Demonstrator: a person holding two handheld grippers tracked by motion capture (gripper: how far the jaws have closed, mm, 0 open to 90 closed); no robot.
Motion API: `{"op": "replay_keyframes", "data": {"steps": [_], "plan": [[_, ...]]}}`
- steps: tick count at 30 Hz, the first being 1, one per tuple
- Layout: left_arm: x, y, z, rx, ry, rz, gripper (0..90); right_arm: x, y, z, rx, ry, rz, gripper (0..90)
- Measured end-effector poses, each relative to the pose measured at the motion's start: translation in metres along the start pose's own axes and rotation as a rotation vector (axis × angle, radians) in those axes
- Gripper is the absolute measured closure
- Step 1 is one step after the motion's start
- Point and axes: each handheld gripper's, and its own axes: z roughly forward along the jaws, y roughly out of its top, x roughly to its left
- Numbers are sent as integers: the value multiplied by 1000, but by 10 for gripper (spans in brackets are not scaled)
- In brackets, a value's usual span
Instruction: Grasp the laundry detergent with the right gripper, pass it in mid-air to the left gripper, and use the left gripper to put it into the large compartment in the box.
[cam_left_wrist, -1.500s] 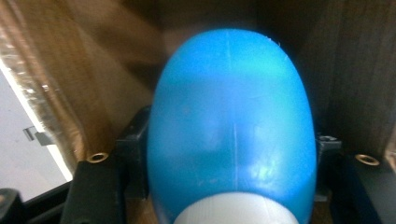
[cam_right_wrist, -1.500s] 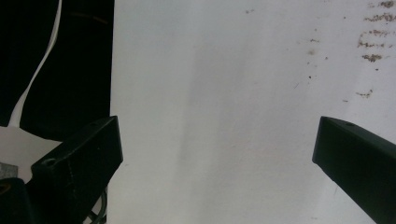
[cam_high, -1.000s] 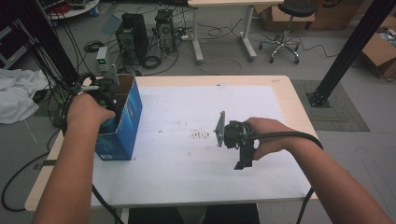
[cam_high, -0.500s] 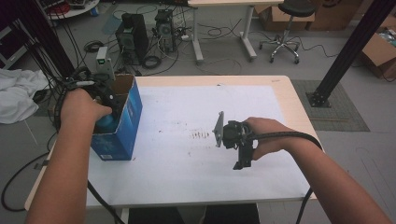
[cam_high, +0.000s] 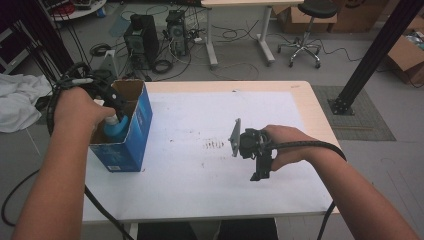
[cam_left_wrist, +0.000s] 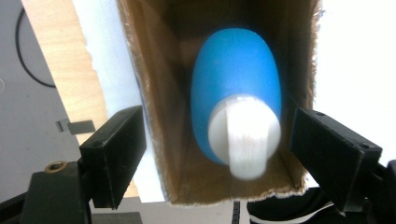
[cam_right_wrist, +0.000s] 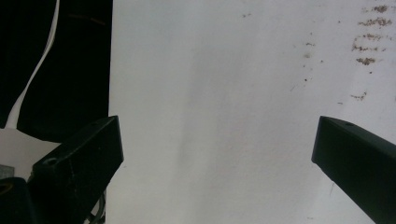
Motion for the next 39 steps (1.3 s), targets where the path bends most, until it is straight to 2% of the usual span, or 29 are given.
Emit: {"op": "replay_keyframes", "data": {"steps": [4,6,11,12,17,25,29,39], "plan": [[-4,-2,-9,-8,11,18,156,0,0,0,-1,-1,-1,16],[-5,-3,-13,-13,2,34,152,0,-1,0,-3,-2,-3,17],[-15,-4,-21,-29,13,68,140,1,-1,0,-1,-1,0,17],[-18,-4,-23,-31,19,85,138,1,-1,0,-2,-1,0,17],[-29,-5,-27,-49,43,127,94,2,-2,1,-4,0,5,17],[-44,-4,-32,-55,48,188,38,4,-5,0,-1,0,12,17],[-49,-4,-34,-59,49,201,32,4,-6,-1,1,1,15,18],[-69,-5,-41,-93,77,318,1,5,-9,0,3,7,24,18]]}}
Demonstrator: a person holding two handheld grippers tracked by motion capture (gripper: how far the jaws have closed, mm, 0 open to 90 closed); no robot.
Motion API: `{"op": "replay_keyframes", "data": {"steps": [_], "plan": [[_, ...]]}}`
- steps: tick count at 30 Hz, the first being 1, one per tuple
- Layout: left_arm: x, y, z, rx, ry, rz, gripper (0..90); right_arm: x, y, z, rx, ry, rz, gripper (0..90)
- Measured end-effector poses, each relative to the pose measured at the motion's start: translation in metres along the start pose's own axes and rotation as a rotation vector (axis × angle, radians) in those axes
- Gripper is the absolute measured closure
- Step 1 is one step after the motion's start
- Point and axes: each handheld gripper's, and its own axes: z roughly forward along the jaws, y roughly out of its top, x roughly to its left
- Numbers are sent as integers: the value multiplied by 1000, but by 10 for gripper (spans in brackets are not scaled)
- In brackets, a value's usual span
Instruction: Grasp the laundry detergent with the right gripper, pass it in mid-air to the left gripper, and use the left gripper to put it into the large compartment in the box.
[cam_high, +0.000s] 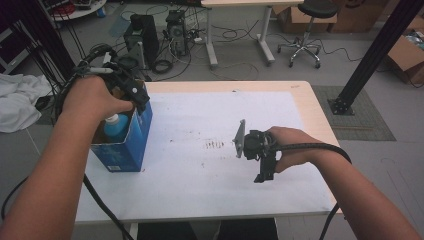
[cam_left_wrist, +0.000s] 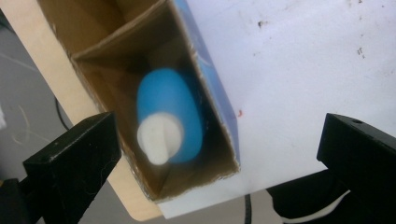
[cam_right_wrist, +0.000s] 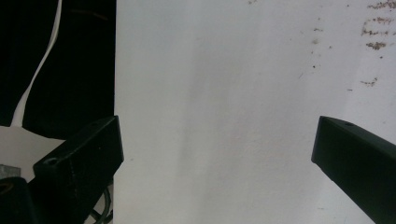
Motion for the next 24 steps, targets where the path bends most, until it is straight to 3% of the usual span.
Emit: {"op": "replay_keyframes", "data": {"steps": [7,14,20,24], "plan": [[-23,5,-4,-21,-24,125,1,-3,-1,0,9,4,8,18],[-55,11,-11,-62,-36,296,1,-7,-4,-2,27,11,24,17],[-83,11,-13,-54,-43,449,1,-7,-4,-4,39,16,30,16],[-100,9,-11,-48,-50,524,1,-9,-5,-6,45,15,34,16]]}}
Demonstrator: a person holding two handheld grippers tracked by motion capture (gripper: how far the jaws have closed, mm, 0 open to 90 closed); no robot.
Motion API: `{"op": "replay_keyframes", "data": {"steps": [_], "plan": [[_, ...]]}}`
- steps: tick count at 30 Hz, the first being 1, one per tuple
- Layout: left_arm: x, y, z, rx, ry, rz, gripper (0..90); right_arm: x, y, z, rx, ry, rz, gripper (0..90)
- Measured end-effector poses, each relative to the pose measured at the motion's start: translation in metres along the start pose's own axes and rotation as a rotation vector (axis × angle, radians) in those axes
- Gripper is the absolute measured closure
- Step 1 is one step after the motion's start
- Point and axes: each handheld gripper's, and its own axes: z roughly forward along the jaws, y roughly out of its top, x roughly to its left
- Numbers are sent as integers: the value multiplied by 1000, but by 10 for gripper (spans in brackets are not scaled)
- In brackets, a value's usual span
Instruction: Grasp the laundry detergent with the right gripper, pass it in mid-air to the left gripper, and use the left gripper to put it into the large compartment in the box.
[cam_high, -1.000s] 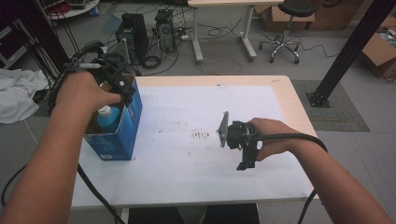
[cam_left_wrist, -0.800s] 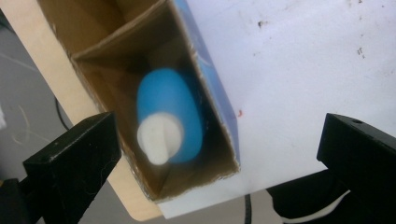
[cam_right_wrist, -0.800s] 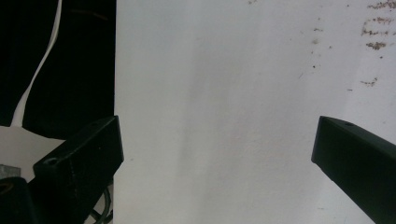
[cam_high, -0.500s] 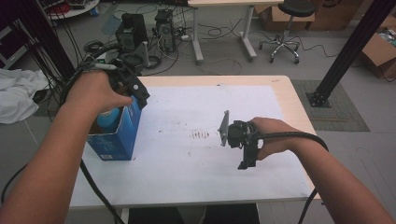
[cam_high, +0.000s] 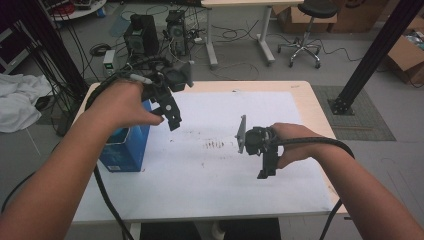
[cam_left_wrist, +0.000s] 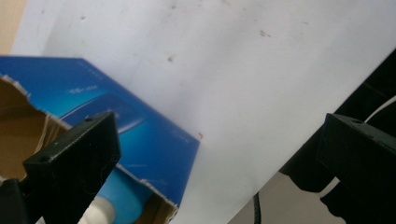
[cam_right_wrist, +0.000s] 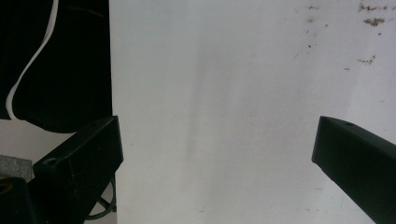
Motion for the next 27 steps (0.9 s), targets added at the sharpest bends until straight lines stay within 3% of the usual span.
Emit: {"op": "replay_keyframes", "data": {"steps": [7,13,27], "plan": [[-22,10,9,13,-18,101,1,-3,-1,-2,4,-1,2,17],[-28,15,13,19,-29,149,1,-5,-3,-3,5,0,9,17],[-33,12,15,13,-45,177,1,-3,-2,-5,11,-1,12,17]]}}
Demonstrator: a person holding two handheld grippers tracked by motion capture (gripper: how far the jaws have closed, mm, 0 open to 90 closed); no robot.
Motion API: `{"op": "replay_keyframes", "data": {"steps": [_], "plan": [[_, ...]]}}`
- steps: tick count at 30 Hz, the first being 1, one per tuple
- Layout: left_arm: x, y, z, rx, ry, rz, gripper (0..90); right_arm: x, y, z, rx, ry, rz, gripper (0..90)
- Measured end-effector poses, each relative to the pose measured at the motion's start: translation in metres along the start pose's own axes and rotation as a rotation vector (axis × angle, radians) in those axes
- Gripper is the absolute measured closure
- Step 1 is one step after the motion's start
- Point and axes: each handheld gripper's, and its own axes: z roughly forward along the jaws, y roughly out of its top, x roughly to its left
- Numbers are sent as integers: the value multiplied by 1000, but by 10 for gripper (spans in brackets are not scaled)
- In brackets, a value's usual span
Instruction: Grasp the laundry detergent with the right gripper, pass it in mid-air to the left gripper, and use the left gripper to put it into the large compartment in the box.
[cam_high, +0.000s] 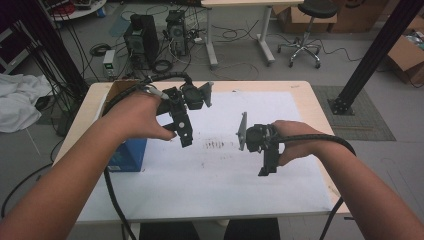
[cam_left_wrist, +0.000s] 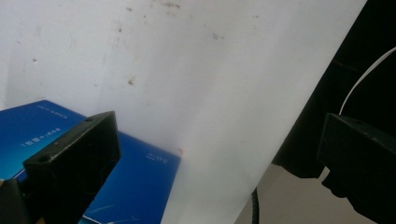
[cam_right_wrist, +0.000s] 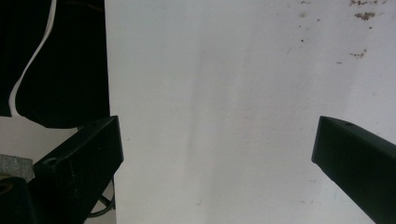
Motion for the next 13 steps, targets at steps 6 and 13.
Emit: {"op": "replay_keyframes", "data": {"steps": [6,13], "plan": [[0,-2,1,0,-2,5,1,1,1,0,0,-1,-2,17],[-2,-1,3,0,-9,23,1,1,1,-1,2,-3,-4,18]]}}
